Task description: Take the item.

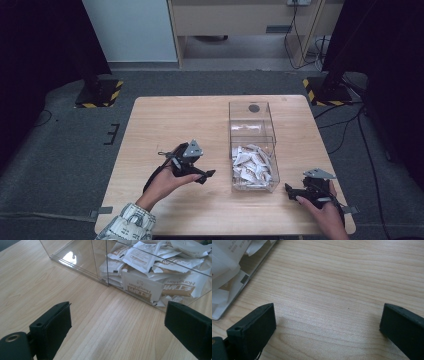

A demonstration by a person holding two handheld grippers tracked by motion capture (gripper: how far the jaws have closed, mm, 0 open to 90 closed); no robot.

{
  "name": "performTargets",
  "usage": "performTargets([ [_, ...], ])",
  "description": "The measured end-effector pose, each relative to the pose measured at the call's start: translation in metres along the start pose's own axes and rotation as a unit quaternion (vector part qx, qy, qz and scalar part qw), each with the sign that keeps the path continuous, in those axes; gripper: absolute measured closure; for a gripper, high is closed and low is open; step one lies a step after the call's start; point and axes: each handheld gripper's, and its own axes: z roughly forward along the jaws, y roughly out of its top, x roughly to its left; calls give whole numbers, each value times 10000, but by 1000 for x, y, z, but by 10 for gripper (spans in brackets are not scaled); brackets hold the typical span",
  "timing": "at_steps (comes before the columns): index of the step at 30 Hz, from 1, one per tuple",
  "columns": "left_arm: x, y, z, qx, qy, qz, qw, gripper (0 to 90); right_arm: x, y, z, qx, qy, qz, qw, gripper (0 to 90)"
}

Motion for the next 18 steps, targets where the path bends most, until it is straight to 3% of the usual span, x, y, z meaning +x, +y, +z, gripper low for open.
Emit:
performTargets([
  [8, 3, 10, 2, -26, 27, -47, 10000, 62, 0, 0, 0, 2, 0, 1, 10000, 8],
  [18, -2, 30, 6, -110, -15, 83, 9999, 62, 0, 0, 0, 5, 10, -5, 10000, 7],
])
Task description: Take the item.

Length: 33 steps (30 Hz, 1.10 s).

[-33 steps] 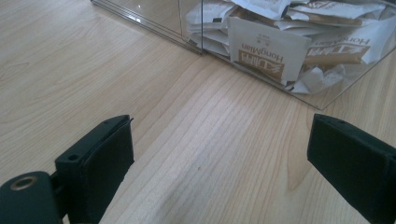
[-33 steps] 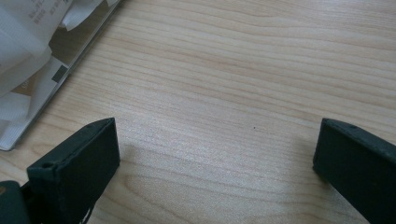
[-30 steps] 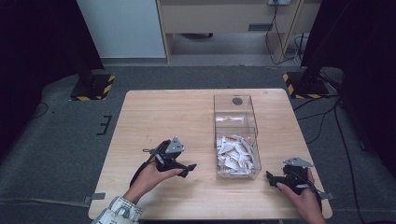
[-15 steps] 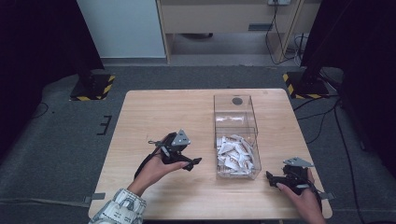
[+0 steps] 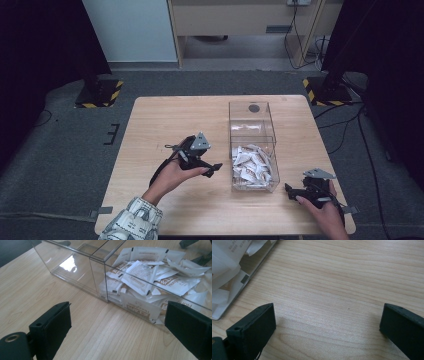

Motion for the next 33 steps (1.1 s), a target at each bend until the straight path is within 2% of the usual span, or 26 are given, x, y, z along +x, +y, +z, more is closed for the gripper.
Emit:
performTargets([
  [6, -4, 4, 2, 42, -48, 39, 10000, 63, 0, 0, 0, -3, 6, -1, 10000, 8],
  [12, -9, 16, 2, 43, -70, 105, 9999, 65, 0, 0, 0, -2, 3, -3, 10000, 8],
  [19, -12, 25, 4, 38, -108, 80, 9999, 70, 0, 0, 0, -2, 2, -2, 10000, 8],
  [25, -10, 31, 4, -45, -154, 12, 9999, 73, 0, 0, 0, -1, 3, 0, 10000, 8],
  [33, -7, 33, 5, -40, -185, 25, 9998, 98, 0, 0, 0, -2, 3, 0, 10000, 8],
])
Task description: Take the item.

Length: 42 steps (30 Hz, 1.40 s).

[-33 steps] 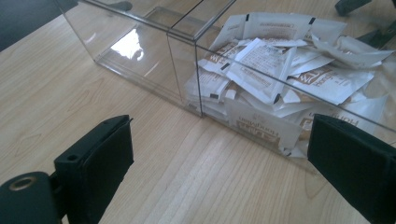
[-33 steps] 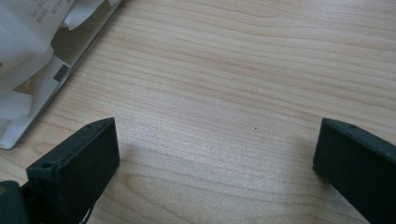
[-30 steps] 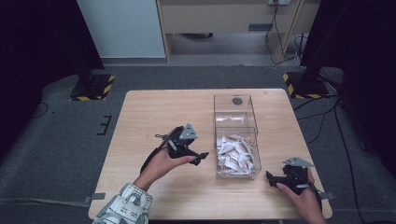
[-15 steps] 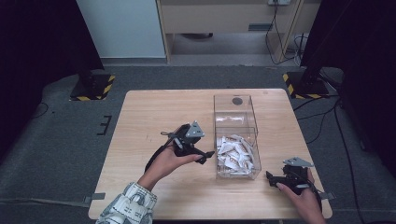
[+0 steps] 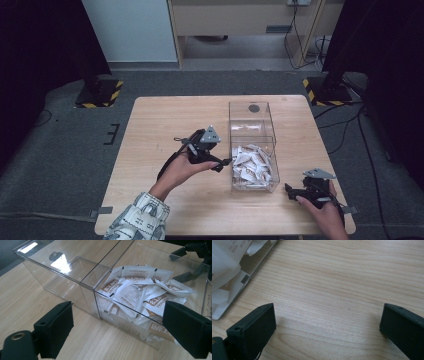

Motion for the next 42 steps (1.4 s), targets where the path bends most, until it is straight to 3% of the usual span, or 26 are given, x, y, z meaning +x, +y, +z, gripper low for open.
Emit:
performTargets([
  [7, 1, 5, 0, -108, -85, 27, 9999, 157, 0, 0, 0, 0, 0, -1, 10000, 8],
  [16, -5, 15, 1, -124, -160, 212, 9996, 159, 0, 0, 0, 0, -1, -1, 10000, 8],
  [28, -11, 30, 6, -136, -198, 310, 9992, 168, 0, 0, 0, 0, 0, -1, 10000, 8],
  [42, -17, 35, 17, -115, -216, 437, 9987, 215, 0, 0, 0, 0, 0, 0, 10000, 8],
])
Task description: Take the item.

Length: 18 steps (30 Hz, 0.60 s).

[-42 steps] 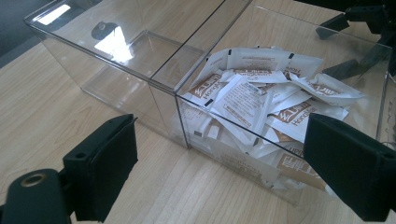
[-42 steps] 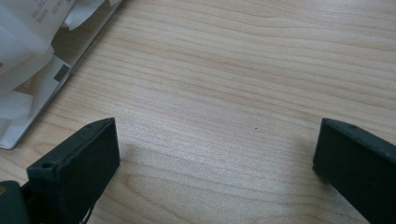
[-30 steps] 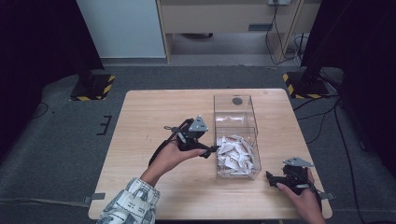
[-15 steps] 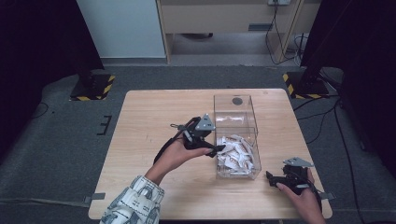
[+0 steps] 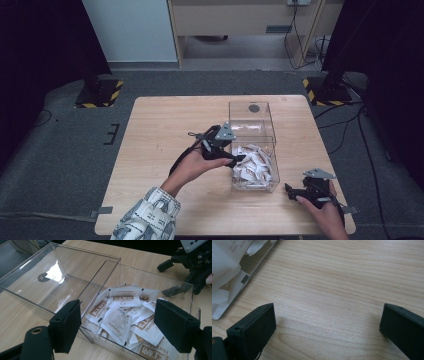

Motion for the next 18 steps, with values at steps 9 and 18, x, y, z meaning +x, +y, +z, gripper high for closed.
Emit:
performTargets([
  [9, -5, 1, 13, 193, -136, 64, 9997, 324, 0, 0, 0, 0, 1, 0, 10000, 8],
  [18, -13, 2, 24, 482, -242, 126, 9985, 492, 0, 0, 0, 0, 1, 1, 10000, 8],
])
